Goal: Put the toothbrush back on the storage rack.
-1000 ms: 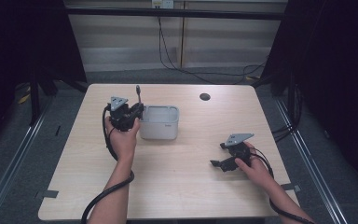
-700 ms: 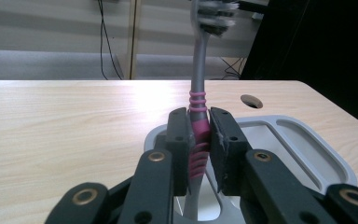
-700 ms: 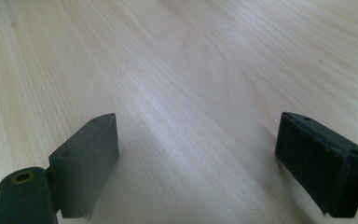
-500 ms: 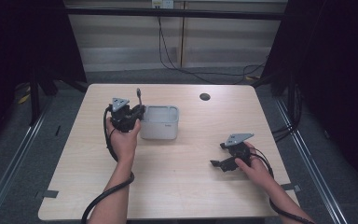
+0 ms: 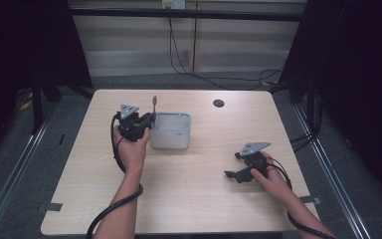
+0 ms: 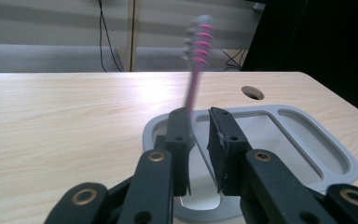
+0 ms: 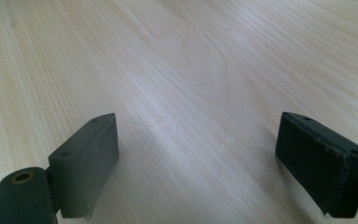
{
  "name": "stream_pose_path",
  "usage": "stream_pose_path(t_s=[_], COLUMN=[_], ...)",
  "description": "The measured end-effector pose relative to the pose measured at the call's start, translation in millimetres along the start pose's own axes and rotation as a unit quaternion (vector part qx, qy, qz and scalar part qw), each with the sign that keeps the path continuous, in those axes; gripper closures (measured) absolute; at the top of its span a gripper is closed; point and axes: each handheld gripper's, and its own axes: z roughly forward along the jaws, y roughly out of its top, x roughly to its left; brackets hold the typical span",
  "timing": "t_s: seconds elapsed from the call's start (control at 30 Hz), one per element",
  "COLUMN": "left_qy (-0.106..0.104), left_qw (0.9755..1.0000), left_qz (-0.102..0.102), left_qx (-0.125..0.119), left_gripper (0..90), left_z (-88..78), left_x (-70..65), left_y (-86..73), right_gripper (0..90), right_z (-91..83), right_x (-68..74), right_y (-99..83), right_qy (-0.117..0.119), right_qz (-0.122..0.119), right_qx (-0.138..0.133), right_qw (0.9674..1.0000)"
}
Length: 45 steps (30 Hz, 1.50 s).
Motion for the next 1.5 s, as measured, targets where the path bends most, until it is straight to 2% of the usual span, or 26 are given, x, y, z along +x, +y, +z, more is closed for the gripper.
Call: stream_pose_path(t_s=[0.27, 0.43, 0.93, 1.5], left_qy=[0.001, 0.003, -0.002, -0.012], left_qw=[1.0000, 1.0000, 1.0000, 0.9998], left_qz=[0.001, 0.004, -0.005, -0.006], left_qx=[0.005, 0.008, 0.000, 0.013], left_gripper=[76.4, 71.7, 45.0, 31.2], left_z=[-1.5, -2.9, -12.2, -19.3], left_x=[0.2, 2.1, 12.6, 24.4], left_y=[3.0, 3.2, 10.1, 5.4], right_gripper=[12.9, 12.9, 12.8, 12.8], right_z=[0.0, 0.0, 0.0, 0.0], right_x=[0.0, -0.1, 0.0, 0.0], right_y=[0.0, 0.0, 0.0, 0.0], right_qy=[0.000, 0.000, 0.000, 0.000], right_qz=[0.000, 0.000, -0.001, -0.001], right_qx=[0.000, 0.000, 0.000, 0.000], right_qw=[1.0000, 1.0000, 1.0000, 1.0000])
